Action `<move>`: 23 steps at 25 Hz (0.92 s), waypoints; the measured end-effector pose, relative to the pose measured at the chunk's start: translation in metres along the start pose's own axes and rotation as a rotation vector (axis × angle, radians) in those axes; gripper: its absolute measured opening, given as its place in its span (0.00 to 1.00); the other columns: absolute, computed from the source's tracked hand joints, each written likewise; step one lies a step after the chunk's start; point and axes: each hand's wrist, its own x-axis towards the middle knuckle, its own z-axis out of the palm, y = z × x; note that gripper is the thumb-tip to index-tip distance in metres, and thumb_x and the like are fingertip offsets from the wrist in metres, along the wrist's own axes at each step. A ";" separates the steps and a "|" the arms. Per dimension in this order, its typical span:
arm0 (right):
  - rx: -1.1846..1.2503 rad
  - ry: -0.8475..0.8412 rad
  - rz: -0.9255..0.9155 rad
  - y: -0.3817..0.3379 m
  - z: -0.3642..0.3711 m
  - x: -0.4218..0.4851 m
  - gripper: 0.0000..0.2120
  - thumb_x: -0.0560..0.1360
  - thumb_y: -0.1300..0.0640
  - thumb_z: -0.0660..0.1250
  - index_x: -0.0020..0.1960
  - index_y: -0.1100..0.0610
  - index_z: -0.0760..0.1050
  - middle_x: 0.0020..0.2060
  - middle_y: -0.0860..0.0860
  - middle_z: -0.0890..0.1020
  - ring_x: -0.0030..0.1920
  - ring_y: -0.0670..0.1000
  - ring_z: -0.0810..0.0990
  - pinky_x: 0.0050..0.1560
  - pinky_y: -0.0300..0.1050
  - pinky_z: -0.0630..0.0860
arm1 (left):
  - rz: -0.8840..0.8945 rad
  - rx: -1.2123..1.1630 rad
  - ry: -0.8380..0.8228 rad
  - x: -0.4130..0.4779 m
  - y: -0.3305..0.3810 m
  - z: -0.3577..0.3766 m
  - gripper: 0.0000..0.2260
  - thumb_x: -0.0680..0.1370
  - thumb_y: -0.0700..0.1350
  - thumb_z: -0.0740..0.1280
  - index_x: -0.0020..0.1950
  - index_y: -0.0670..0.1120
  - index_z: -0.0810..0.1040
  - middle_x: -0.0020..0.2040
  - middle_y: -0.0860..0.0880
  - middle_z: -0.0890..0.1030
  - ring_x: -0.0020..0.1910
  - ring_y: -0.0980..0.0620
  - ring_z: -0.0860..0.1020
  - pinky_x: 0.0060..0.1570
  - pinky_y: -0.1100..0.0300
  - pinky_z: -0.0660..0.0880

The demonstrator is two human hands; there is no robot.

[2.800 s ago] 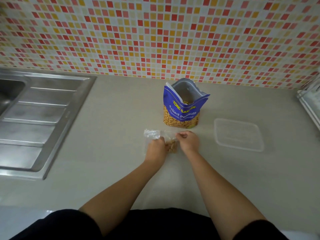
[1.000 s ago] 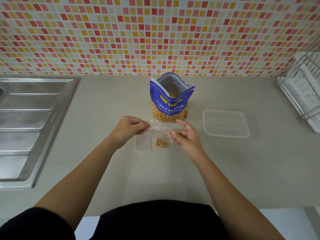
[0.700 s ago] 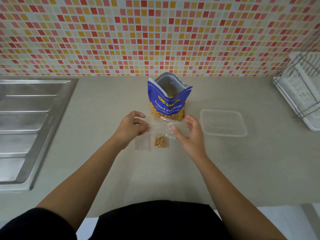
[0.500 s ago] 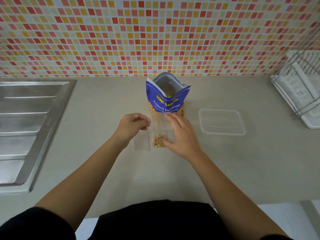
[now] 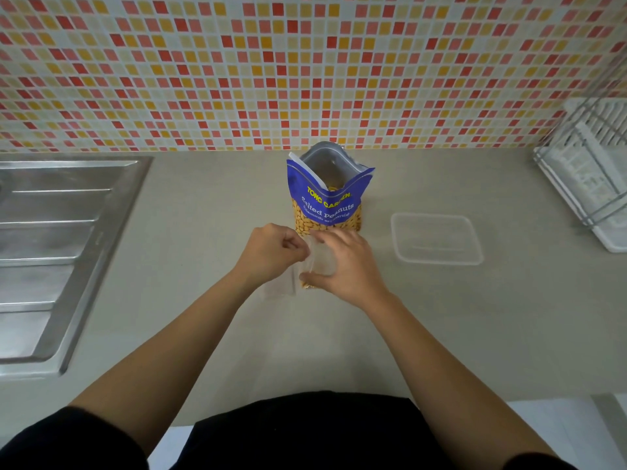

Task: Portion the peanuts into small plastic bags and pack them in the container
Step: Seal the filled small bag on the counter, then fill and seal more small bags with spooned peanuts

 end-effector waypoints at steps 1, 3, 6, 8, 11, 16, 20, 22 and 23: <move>0.022 -0.017 0.026 0.000 -0.002 0.000 0.32 0.59 0.36 0.71 0.60 0.50 0.75 0.52 0.46 0.79 0.55 0.52 0.76 0.57 0.50 0.72 | 0.006 0.010 0.002 0.000 0.001 0.001 0.03 0.70 0.39 0.70 0.39 0.45 0.84 0.37 0.50 0.84 0.38 0.56 0.79 0.39 0.69 0.72; 0.085 -0.010 0.065 0.001 -0.006 0.001 0.29 0.59 0.37 0.71 0.56 0.49 0.75 0.50 0.43 0.79 0.53 0.50 0.76 0.56 0.51 0.72 | 0.003 0.013 0.011 0.001 0.002 0.001 0.03 0.70 0.39 0.70 0.40 0.44 0.84 0.38 0.49 0.84 0.40 0.54 0.80 0.40 0.68 0.72; 0.123 0.010 0.070 0.000 -0.011 0.002 0.25 0.60 0.40 0.74 0.54 0.48 0.76 0.48 0.41 0.80 0.51 0.49 0.77 0.54 0.53 0.73 | -0.039 -0.024 -0.045 0.003 0.004 -0.002 0.04 0.70 0.39 0.70 0.41 0.46 0.84 0.38 0.51 0.84 0.37 0.60 0.79 0.39 0.71 0.72; 0.144 0.024 0.071 0.000 -0.014 0.002 0.25 0.59 0.41 0.76 0.52 0.48 0.76 0.45 0.41 0.79 0.49 0.47 0.77 0.53 0.50 0.73 | -0.059 -0.102 -0.053 0.003 0.007 -0.006 0.04 0.71 0.41 0.69 0.41 0.47 0.84 0.37 0.52 0.83 0.34 0.62 0.77 0.39 0.70 0.73; 0.288 0.067 0.133 0.004 -0.022 0.002 0.25 0.58 0.43 0.79 0.51 0.51 0.77 0.42 0.39 0.78 0.46 0.39 0.76 0.51 0.34 0.71 | -0.084 -0.377 0.364 0.023 0.014 -0.023 0.06 0.74 0.46 0.66 0.45 0.45 0.81 0.37 0.49 0.81 0.36 0.54 0.77 0.43 0.56 0.76; 0.553 0.222 0.272 0.004 -0.035 0.010 0.22 0.60 0.51 0.80 0.51 0.49 0.76 0.42 0.41 0.80 0.44 0.36 0.76 0.49 0.27 0.70 | -0.096 -0.264 0.369 0.076 0.030 -0.045 0.15 0.76 0.52 0.67 0.55 0.42 0.80 0.47 0.48 0.81 0.47 0.53 0.77 0.44 0.62 0.72; 0.611 0.274 0.317 0.006 -0.043 0.019 0.24 0.60 0.52 0.80 0.53 0.50 0.76 0.46 0.45 0.81 0.50 0.43 0.79 0.51 0.29 0.71 | 0.162 -0.079 0.378 0.086 0.056 -0.042 0.07 0.75 0.44 0.68 0.47 0.42 0.82 0.46 0.46 0.84 0.41 0.56 0.76 0.42 0.63 0.74; 0.621 0.292 0.317 0.008 -0.047 0.025 0.24 0.61 0.52 0.80 0.54 0.50 0.76 0.49 0.45 0.80 0.52 0.44 0.78 0.51 0.29 0.71 | 0.202 0.061 0.338 0.092 0.067 -0.037 0.06 0.74 0.46 0.68 0.44 0.43 0.80 0.44 0.47 0.83 0.42 0.54 0.77 0.44 0.60 0.74; 0.618 0.304 0.314 0.009 -0.050 0.028 0.24 0.61 0.52 0.79 0.54 0.50 0.75 0.51 0.46 0.79 0.52 0.42 0.77 0.51 0.29 0.71 | 0.176 0.101 0.328 0.096 0.070 -0.035 0.07 0.73 0.48 0.68 0.44 0.44 0.78 0.44 0.48 0.82 0.42 0.52 0.77 0.43 0.58 0.74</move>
